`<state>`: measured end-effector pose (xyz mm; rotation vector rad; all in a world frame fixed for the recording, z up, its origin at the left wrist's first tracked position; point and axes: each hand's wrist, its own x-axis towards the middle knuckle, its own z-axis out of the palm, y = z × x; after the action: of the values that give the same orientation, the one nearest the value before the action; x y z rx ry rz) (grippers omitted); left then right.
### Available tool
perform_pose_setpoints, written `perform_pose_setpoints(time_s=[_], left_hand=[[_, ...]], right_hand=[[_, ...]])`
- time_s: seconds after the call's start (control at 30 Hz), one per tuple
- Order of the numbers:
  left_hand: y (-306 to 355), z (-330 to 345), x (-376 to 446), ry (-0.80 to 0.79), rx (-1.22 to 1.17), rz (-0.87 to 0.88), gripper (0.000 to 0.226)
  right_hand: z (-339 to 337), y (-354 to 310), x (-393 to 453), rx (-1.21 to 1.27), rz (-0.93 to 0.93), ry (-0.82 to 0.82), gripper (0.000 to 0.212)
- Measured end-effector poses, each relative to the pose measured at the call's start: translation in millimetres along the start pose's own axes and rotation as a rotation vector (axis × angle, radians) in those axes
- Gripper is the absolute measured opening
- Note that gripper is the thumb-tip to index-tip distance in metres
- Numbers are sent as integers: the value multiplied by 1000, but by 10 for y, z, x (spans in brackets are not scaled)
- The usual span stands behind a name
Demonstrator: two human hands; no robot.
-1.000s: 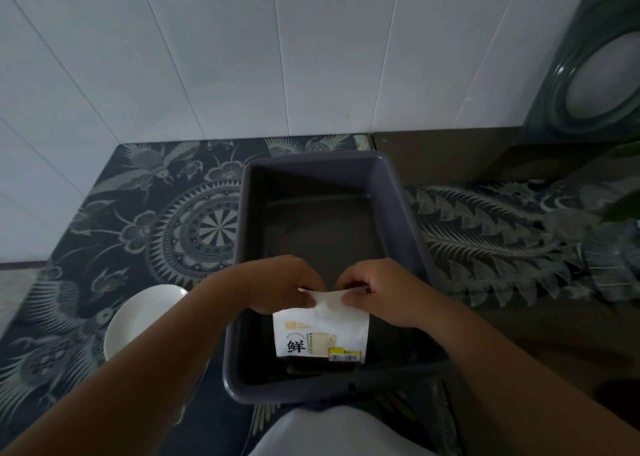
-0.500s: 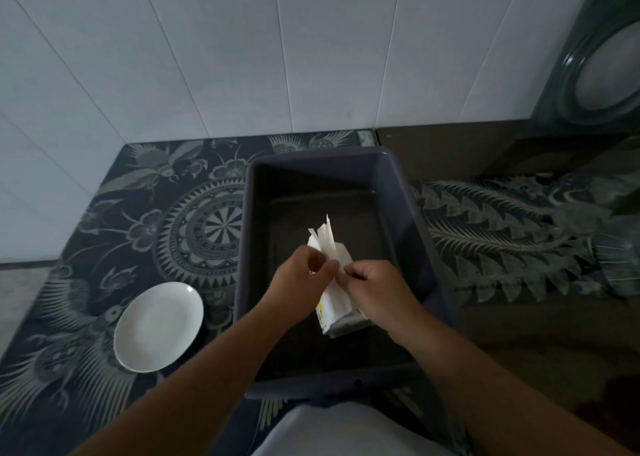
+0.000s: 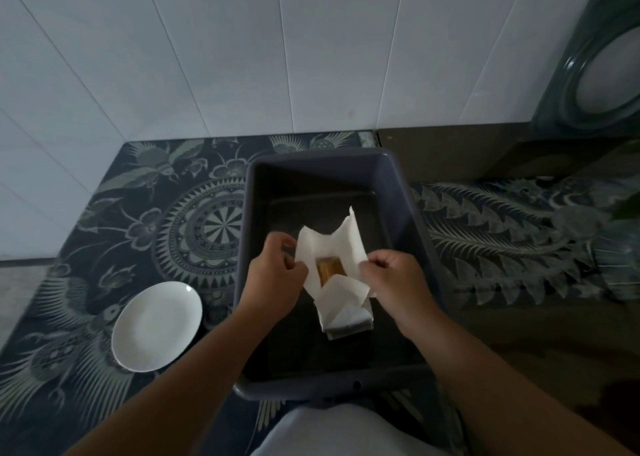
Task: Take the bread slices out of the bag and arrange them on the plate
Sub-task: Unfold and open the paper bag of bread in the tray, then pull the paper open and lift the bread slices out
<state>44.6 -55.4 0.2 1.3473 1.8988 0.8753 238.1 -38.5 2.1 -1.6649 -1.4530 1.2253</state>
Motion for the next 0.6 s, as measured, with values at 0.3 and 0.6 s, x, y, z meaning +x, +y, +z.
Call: perform_pose_setpoints(time_s=[0.3, 0.6], left_hand=[[-31, -245, -64, -170, 382, 360, 22], [287, -238, -101, -444, 786, 335, 34]], right_hand=[[-334, 6, -92, -353, -289, 88, 27], [-321, -204, -229, -786, -634, 5, 33]])
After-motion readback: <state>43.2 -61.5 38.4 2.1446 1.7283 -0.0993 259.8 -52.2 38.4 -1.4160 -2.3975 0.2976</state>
